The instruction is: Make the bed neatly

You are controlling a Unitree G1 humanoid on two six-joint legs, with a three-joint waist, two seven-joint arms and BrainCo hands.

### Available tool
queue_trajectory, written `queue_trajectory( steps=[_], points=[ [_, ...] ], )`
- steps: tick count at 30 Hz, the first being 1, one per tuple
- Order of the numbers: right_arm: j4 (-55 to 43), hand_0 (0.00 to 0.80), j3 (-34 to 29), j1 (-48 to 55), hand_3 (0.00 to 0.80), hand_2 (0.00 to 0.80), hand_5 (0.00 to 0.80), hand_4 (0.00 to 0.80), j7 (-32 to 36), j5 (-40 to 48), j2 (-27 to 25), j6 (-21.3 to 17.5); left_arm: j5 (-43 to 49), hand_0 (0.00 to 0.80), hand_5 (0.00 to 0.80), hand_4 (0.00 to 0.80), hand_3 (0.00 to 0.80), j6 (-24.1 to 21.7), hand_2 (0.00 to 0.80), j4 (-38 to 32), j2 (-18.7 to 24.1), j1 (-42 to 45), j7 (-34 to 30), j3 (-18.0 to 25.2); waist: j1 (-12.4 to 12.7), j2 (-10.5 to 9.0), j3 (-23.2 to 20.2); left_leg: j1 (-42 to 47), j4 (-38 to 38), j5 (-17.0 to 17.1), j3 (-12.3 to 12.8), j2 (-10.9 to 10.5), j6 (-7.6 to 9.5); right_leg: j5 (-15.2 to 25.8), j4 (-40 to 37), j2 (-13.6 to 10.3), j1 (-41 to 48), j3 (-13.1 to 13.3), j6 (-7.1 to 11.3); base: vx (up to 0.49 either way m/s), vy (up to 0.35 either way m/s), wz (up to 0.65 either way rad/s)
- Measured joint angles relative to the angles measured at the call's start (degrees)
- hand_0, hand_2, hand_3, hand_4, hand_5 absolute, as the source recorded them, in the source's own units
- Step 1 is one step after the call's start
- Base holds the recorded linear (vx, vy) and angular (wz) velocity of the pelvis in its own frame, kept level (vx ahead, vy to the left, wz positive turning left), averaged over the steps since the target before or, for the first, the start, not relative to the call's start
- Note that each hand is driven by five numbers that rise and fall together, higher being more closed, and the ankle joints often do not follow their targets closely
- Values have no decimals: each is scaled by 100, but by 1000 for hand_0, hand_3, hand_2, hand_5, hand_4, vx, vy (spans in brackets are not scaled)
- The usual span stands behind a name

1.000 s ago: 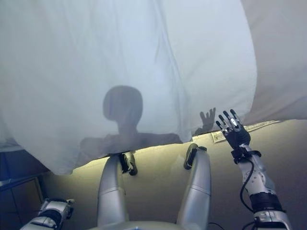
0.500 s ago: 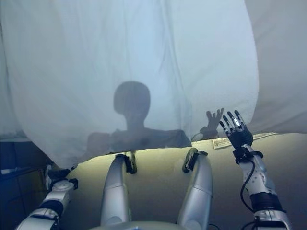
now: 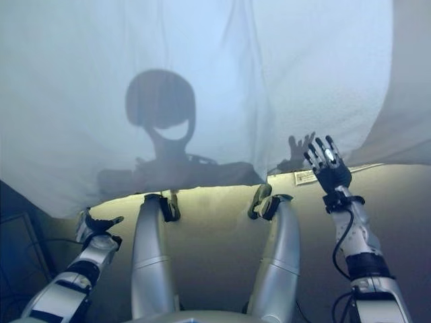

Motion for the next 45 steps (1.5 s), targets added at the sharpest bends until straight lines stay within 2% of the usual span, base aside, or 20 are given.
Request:
queue_trajectory(
  steps=[4, 8, 17, 22, 25, 28, 31, 35, 38, 41, 45],
  points=[
    [-17, 0, 83, -72, 0, 0, 0, 0, -66, 75, -6, 1, 1, 0, 0, 0, 0, 236, 0, 21, -12, -20, -17, -77, 8, -6, 3, -47, -46, 6, -1, 12, 9, 21, -58, -9, -35, -4, 18, -49, -6, 1],
    [-38, 0, 80, -67, 0, 0, 0, 0, -65, 180, -46, 0, -1, 0, 0, 0, 0, 272, 0, 105, -30, -15, -94, -86, -7, -6, 2, -5, -254, 53, 112, 8, 72, 122, -283, -8, -11, -23, 38, -40, 4, -1],
    [-247, 0, 78, -30, 0, 0, 0, 0, -197, 195, -31, -5, 34, 0, 0, 0, 0, 519, 0, 322, -183, 107, -349, -135, -7, -14, 34, 785, -917, 108, 327, -87, 96, 223, -901, -29, 698, -64, 183, 3, -3, 1],
    [-501, 0, 115, 124, 0, 0, 0, 0, -310, 210, 123, -2, 308, 0, 0, 0, 0, 936, 0, 513, -340, 389, -1179, -242, 9, 7, 291, 1628, -1593, 268, 470, -170, 41, 272, -1396, -33, 1460, -177, 239, 89, -42, 4],
    [-585, 0, 187, 239, 0, 0, 0, 0, -444, 144, 243, -4, 346, 0, 0, 0, 0, 974, 0, 638, -590, 729, -1431, -241, 15, 12, 327, 2430, -2232, 421, 603, -258, -1, 302, -1779, -30, 2101, -216, 280, 138, -51, 2],
    [-606, 0, 277, 360, 0, 0, 0, 0, -586, -16, 303, -10, 472, 0, 0, 0, 0, 975, 0, 748, -667, 898, -1714, -242, 17, 59, 355, 3225, -2945, 627, 629, -358, -37, 305, -2130, -30, 2754, -326, 291, 137, -45, 6],
    [-602, 0, 255, 460, 0, 0, 0, 0, -696, -18, 323, 11, 942, 0, 0, 0, 0, 1033, 0, 776, -659, 949, -2329, -231, 26, 94, 376, 3897, -3516, 819, 648, -435, -42, 305, -2365, -13, 3264, -375, 292, 171, -39, 0],
    [-576, 0, 253, 688, 0, 0, 0, 0, -697, -142, 444, 128, 1379, 0, 0, 0, 0, 1105, 0, 799, -662, 1145, -3243, -192, 18, 166, 356, 4916, -4038, 883, 785, -433, -50, 279, -2618, 59, 4084, -383, 330, 202, -53, -16],
    [-472, 0, 243, 947, 0, 0, 0, 0, -696, -358, 534, 268, 1339, 0, 0, 0, 0, 656, 0, 795, -660, 1313, -3496, -14, 19, 253, 305, 5578, -4414, 981, 867, -448, -105, 251, -2776, 78, 4646, -419, 372, 171, -84, -4],
    [-395, 0, 261, 1270, 0, 0, 0, 0, -712, -830, 575, 376, 742, 0, 0, 0, 0, -65, 0, 649, -631, 1515, -3625, 81, 3, 342, 53, 6042, -4937, 1201, 946, -522, -2, 255, -2958, 80, 4982, -485, 412, 157, -95, 4],
    [-194, 0, 258, 1764, 0, 0, 0, 0, -673, -1231, 839, 505, -367, 0, 0, 0, 0, -783, 0, -63, -655, 1970, -4304, 454, 19, 425, -480, 6883, -5876, 1577, 1190, -556, 453, 264, -3352, 208, 5613, -642, 433, 238, -85, 3]
  ],
)
